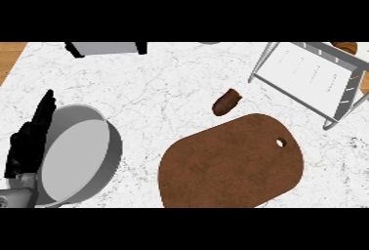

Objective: Pick the croissant from the cutting board and place it in the tiered basket

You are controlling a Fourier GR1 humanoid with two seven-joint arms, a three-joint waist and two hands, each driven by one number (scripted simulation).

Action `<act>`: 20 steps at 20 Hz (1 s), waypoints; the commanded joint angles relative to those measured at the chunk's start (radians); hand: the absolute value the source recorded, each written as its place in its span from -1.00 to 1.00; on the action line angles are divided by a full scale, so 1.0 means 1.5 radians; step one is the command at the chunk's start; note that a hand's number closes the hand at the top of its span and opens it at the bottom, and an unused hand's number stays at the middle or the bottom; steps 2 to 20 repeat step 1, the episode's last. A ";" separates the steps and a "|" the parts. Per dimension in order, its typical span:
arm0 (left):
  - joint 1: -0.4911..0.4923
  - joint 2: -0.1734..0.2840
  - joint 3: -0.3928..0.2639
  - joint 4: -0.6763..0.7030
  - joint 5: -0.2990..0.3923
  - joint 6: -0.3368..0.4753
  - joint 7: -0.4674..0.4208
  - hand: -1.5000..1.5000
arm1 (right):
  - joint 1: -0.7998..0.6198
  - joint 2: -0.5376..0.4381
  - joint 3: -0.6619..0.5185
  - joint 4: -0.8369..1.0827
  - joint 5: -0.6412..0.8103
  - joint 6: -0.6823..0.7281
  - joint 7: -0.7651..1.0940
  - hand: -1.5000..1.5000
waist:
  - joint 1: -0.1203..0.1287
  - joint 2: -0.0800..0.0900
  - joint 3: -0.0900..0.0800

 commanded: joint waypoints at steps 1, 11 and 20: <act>0.002 -0.028 -0.015 0.027 -0.025 0.026 -0.018 0.00 | 0.151 0.032 -0.042 -0.196 -0.065 0.034 0.013 -1.00 | -0.001 0.008 -0.002; 0.002 -0.028 -0.015 0.027 -0.025 0.026 -0.018 0.00 | 0.151 0.032 -0.042 -0.196 -0.065 0.034 0.013 -1.00 | -0.001 0.008 -0.002; 0.002 -0.028 -0.015 0.027 -0.025 0.026 -0.018 0.00 | 0.151 0.032 -0.042 -0.196 -0.065 0.034 0.013 -1.00 | -0.001 0.008 -0.002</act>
